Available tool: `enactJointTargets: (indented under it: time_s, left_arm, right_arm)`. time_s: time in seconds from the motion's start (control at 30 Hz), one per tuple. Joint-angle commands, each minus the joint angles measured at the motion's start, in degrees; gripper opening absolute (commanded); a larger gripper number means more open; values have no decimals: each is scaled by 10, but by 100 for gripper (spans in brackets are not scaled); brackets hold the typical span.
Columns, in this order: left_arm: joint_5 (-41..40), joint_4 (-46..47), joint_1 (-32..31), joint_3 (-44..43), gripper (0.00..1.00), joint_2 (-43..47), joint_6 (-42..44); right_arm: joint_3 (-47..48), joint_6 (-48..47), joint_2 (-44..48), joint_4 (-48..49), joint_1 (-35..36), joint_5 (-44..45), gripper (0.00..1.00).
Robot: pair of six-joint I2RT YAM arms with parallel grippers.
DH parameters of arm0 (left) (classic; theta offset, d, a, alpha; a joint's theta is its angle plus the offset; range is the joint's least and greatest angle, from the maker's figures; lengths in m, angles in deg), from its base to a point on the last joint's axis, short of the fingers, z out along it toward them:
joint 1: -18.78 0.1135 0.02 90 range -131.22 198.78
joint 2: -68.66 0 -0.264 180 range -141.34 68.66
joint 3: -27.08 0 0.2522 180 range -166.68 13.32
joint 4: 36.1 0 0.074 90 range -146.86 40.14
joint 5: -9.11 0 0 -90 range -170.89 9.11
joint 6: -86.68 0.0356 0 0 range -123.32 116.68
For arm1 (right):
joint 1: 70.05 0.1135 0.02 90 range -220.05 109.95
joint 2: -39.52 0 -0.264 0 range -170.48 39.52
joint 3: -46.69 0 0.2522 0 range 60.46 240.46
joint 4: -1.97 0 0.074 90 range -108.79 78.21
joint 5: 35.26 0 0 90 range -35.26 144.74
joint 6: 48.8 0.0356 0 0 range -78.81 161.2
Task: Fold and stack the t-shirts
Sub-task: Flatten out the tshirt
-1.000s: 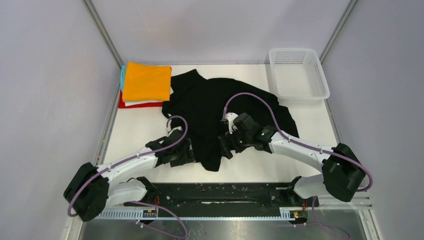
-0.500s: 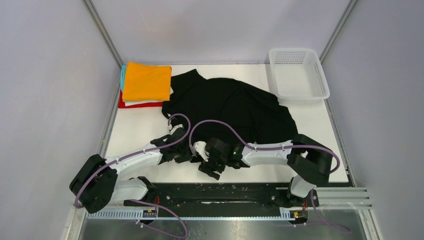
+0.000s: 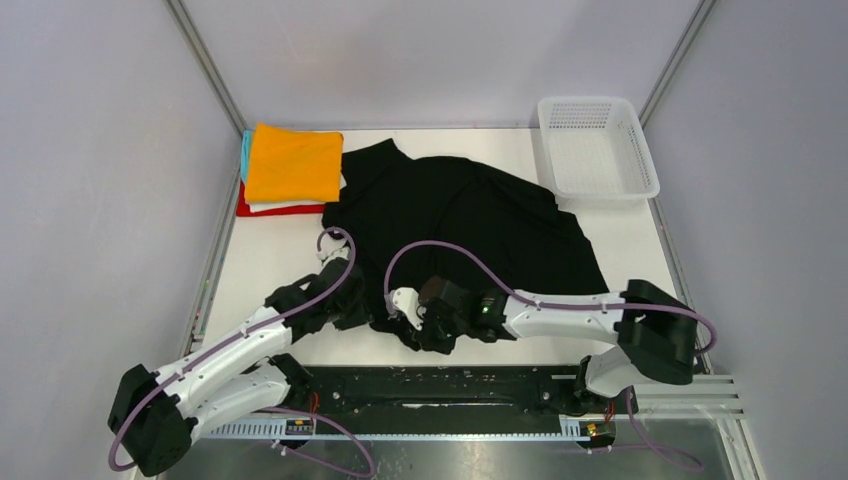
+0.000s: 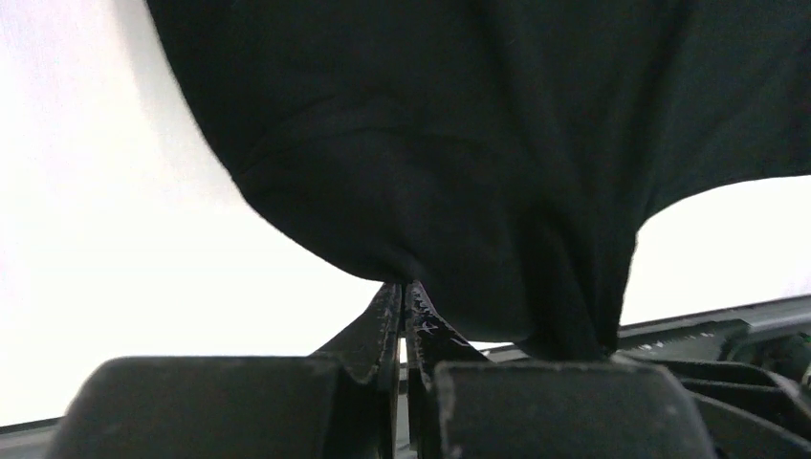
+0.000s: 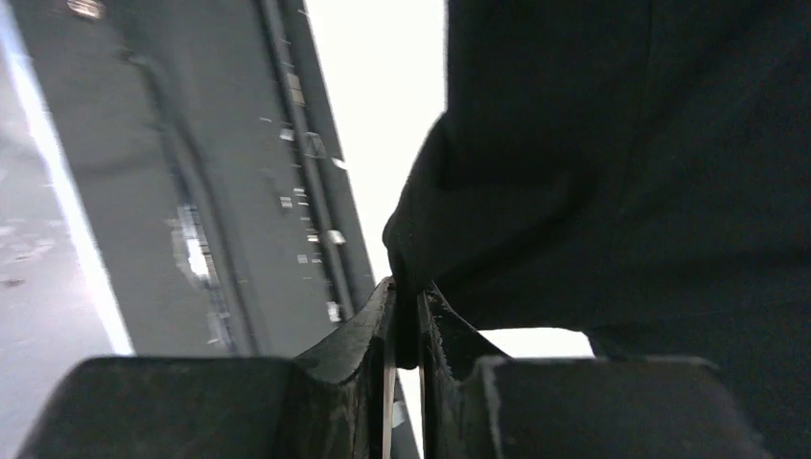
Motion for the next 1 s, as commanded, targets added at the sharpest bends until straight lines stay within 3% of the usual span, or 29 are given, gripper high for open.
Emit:
enactJointTargets:
  time_s: [0.0, 0.23, 0.43, 0.53, 0.57, 0.67, 0.73, 0.83, 0.97]
  left_arm:
    - [5, -44, 2, -77, 0, 7, 30]
    - [17, -12, 59, -168, 0, -112, 67]
    - [25, 46, 112, -255, 0, -263, 79]
    - [59, 74, 132, -315, 14, -368, 98]
    - [73, 79, 138, -336, 24, -397, 104]
    - [110, 79, 152, -399, 48, -460, 117]
    - [126, 79, 153, -413, 61, -462, 125]
    - [142, 86, 151, -382, 69, -419, 142]
    - [151, 88, 145, -267, 75, -308, 138]
  right_arm:
    - [24, 39, 44, -33, -21, -112, 12]
    - [26, 120, 55, 4, -157, -255, 11]
    - [67, 155, -21, 5, -266, -284, 13]
    - [102, 203, -85, 7, -326, -278, 20]
    - [115, 214, -105, 3, -340, -262, 23]
    - [150, 240, -140, -19, -374, -204, 48]
    - [157, 246, -133, -29, -391, -169, 96]
    - [148, 223, -82, -58, -398, -107, 99]
    - [93, 231, 40, -65, -399, 13, 99]
